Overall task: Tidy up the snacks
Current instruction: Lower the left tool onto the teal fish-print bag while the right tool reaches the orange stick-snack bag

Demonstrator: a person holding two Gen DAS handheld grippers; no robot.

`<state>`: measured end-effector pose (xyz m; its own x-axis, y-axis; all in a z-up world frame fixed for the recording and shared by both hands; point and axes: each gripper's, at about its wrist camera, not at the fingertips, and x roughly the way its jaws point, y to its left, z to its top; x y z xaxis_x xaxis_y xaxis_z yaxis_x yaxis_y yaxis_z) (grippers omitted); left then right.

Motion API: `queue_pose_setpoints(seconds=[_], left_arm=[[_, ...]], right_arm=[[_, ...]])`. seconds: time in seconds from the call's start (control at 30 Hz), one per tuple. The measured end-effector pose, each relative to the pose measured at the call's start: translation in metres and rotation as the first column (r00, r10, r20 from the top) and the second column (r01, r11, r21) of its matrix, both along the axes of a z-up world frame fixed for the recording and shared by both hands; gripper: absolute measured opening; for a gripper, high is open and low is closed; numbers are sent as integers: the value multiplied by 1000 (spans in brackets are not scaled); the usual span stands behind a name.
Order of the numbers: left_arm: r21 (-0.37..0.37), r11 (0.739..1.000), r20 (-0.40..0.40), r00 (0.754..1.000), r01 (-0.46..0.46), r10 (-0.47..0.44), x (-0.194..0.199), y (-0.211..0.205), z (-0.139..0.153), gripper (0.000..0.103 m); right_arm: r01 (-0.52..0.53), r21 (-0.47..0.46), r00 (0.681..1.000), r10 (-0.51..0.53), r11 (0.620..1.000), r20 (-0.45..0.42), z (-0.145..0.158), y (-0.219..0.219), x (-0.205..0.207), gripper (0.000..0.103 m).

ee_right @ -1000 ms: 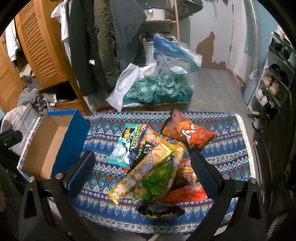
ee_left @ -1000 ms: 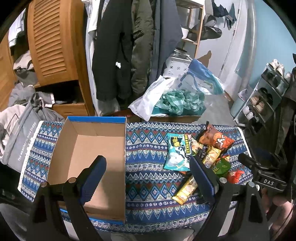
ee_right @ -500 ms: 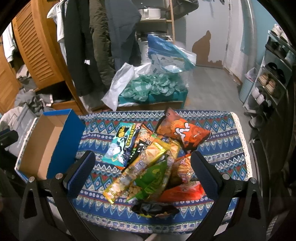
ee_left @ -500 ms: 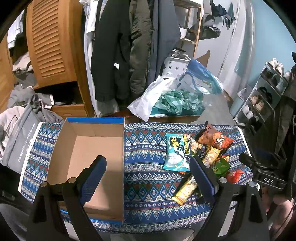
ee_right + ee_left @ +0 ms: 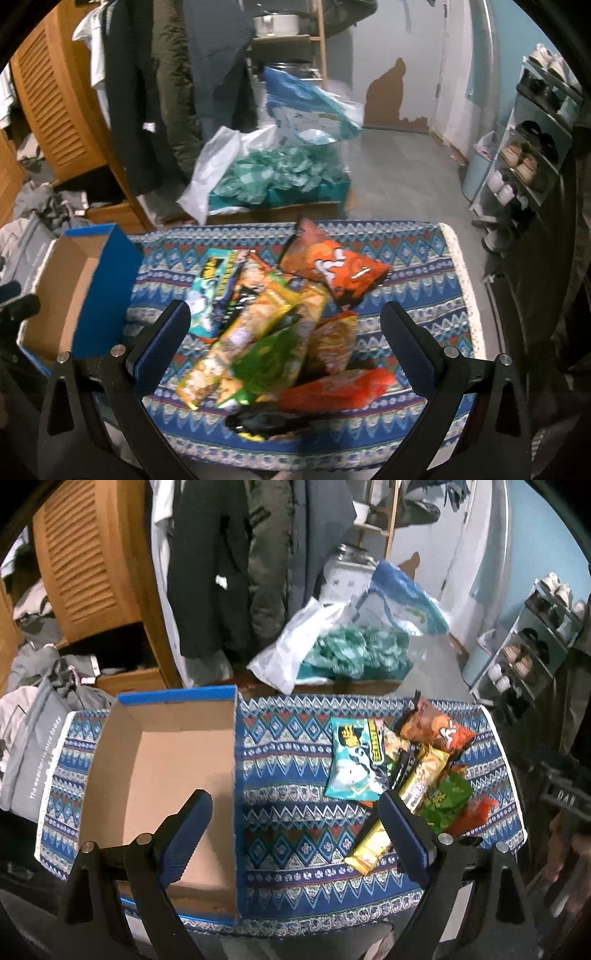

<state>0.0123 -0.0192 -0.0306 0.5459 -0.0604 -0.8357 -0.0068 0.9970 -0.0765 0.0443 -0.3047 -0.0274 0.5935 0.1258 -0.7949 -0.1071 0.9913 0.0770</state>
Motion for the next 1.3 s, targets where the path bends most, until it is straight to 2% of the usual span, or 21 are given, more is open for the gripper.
queue_pose_setpoints(seconds=[0.2,0.4,0.63,0.9,1.0,1.1,1.3], left_arm=[[-22,999,-79,996,43,-44,17,-16,-16,93],[-54,996,-143,987,65,-72,40,-30,-29,93],[-40,998,-186,981,55,-62,71,-46,-49,93],[-73,997,-302,953,12,-34,118,-56,-98,93],[-79,997,-333,942,12,-38,134,-62,-117,93],[-86,996,-361,932,9,-39,144,-68,-133,93],[-95,995,-393,918,13,-49,157,-81,-154,93]], right_arm=[[15,-35,996,-18,999,-88,-16,-25,19,101],[47,-8,981,-47,999,-187,-38,-45,34,101],[63,-25,949,-67,998,-309,-67,-57,56,101],[101,-3,901,-93,995,-423,-103,-66,83,101],[110,14,889,-92,994,-449,-116,-65,88,101],[110,-7,873,-100,994,-477,-131,-62,91,101],[99,-19,844,-94,995,-528,-156,-57,91,101]])
